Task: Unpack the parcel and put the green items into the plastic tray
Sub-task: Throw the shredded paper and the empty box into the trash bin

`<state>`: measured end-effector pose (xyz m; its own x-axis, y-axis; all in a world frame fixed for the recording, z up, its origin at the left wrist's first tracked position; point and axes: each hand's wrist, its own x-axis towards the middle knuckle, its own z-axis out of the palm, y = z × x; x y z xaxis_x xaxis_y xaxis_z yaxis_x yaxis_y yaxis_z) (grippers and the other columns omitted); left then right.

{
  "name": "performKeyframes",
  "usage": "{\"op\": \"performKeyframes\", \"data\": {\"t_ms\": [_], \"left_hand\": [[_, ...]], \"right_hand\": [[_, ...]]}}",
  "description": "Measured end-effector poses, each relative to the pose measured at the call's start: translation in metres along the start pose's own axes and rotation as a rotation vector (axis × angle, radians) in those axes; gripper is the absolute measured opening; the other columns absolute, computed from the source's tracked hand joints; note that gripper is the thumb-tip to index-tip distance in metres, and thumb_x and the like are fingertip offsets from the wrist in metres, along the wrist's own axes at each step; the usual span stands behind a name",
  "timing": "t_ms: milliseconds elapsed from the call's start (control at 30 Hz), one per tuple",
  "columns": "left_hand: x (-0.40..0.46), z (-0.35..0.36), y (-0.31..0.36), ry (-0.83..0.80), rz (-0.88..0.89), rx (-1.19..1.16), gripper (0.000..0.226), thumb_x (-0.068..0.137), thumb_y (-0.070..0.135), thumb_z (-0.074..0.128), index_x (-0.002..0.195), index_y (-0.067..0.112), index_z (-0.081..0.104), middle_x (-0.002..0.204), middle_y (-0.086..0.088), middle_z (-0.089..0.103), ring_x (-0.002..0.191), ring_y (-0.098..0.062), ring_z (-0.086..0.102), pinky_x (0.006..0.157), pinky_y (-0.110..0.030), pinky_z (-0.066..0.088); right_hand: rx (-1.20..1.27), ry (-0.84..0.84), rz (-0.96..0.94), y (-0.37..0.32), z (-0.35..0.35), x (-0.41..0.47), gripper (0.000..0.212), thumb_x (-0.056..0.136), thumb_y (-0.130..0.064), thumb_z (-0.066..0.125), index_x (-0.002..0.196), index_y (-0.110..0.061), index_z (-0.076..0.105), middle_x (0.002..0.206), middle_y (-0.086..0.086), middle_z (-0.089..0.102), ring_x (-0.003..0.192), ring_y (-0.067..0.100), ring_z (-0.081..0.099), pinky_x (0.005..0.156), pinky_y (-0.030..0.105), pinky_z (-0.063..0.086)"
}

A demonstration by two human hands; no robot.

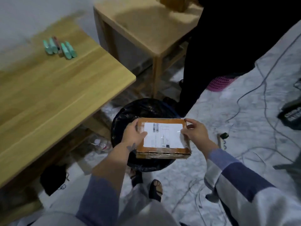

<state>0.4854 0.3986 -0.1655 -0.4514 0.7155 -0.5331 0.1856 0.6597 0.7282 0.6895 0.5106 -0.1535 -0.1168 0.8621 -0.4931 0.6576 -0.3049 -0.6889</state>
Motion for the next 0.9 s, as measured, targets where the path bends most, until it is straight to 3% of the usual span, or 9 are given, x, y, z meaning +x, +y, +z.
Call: {"op": "performKeyframes", "data": {"t_ms": [100,167,267,333,400,500,600,700,900], "left_hand": [[0.031,0.021,-0.044,-0.037,-0.059,0.094,0.068,0.081,0.011,0.070,0.142,0.016,0.040,0.135,-0.009,0.048,0.121,-0.026,0.052,0.085,-0.024,0.041],[0.054,0.034,-0.074,-0.020,-0.094,0.118,0.071,0.077,0.015,0.071,0.142,0.015,0.041,0.132,-0.012,0.051,0.119,-0.028,0.054,0.088,-0.025,0.043],[0.088,0.051,-0.110,-0.019,-0.177,0.164,0.070,0.080,0.004,0.066,0.143,0.008,0.036,0.134,-0.016,0.050,0.123,-0.031,0.050,0.086,-0.024,0.038],[0.106,0.061,-0.130,-0.099,-0.226,0.175,0.080,0.085,0.005,0.064,0.150,0.009,0.019,0.147,-0.015,0.040,0.133,-0.031,0.041,0.096,-0.028,0.038],[0.118,0.068,-0.146,-0.158,-0.252,0.184,0.087,0.089,0.010,0.064,0.153,0.010,0.005,0.155,-0.011,0.028,0.140,-0.027,0.032,0.106,-0.027,0.031],[0.125,0.073,-0.158,-0.163,-0.272,0.162,0.080,0.091,0.011,0.063,0.153,0.010,0.012,0.157,-0.007,0.024,0.142,-0.023,0.028,0.094,-0.014,0.029],[0.121,0.071,-0.153,-0.168,-0.263,0.167,0.067,0.090,0.011,0.062,0.149,0.010,0.030,0.153,-0.008,0.033,0.138,-0.024,0.035,0.093,-0.018,0.034],[0.111,0.060,-0.133,-0.152,-0.228,0.134,0.049,0.089,0.008,0.060,0.137,0.006,0.047,0.138,-0.011,0.050,0.128,-0.025,0.047,0.079,-0.017,0.040],[0.075,0.011,-0.070,-0.195,-0.176,0.088,0.053,0.093,0.012,0.059,0.143,0.009,0.040,0.143,-0.007,0.047,0.131,-0.023,0.045,0.106,-0.030,0.039]], "right_hand": [[-0.031,-0.016,0.039,0.034,0.034,0.025,0.049,0.074,0.000,0.069,0.121,-0.012,0.063,0.106,0.009,0.069,0.096,0.022,0.064,0.088,0.024,0.047],[-0.080,-0.020,0.034,0.055,0.061,0.047,0.048,0.074,0.000,0.069,0.121,-0.010,0.063,0.111,0.010,0.069,0.103,0.025,0.064,0.080,0.012,0.039],[-0.114,-0.025,0.025,0.082,0.101,0.080,0.044,0.079,-0.001,0.064,0.122,-0.009,0.063,0.114,0.011,0.069,0.107,0.026,0.063,0.073,0.006,0.032],[-0.115,-0.046,0.043,0.098,0.124,0.096,0.041,0.083,-0.003,0.059,0.124,-0.011,0.062,0.115,0.011,0.069,0.109,0.026,0.062,0.074,0.005,0.031],[-0.122,-0.106,0.038,0.109,0.142,0.106,0.042,0.086,-0.008,0.060,0.128,-0.012,0.058,0.122,0.010,0.066,0.115,0.024,0.060,0.086,0.008,0.035],[-0.194,-0.227,0.011,0.115,0.157,0.112,0.049,0.085,-0.006,0.062,0.132,-0.015,0.053,0.128,0.010,0.062,0.119,0.024,0.057,0.099,0.021,0.039],[-0.288,-0.252,-0.006,0.105,0.161,0.109,0.042,0.086,-0.009,0.060,0.127,-0.018,0.059,0.121,0.011,0.066,0.114,0.025,0.060,0.096,0.022,0.041],[-0.337,-0.311,-0.021,0.085,0.157,0.099,0.039,0.084,-0.012,0.061,0.122,-0.020,0.063,0.119,0.009,0.068,0.112,0.025,0.062,0.097,0.028,0.047],[-0.426,-0.393,-0.109,0.003,0.113,0.061,0.041,0.088,-0.014,0.060,0.128,-0.018,0.057,0.125,0.004,0.063,0.110,0.024,0.062,0.082,0.023,0.046]]}}
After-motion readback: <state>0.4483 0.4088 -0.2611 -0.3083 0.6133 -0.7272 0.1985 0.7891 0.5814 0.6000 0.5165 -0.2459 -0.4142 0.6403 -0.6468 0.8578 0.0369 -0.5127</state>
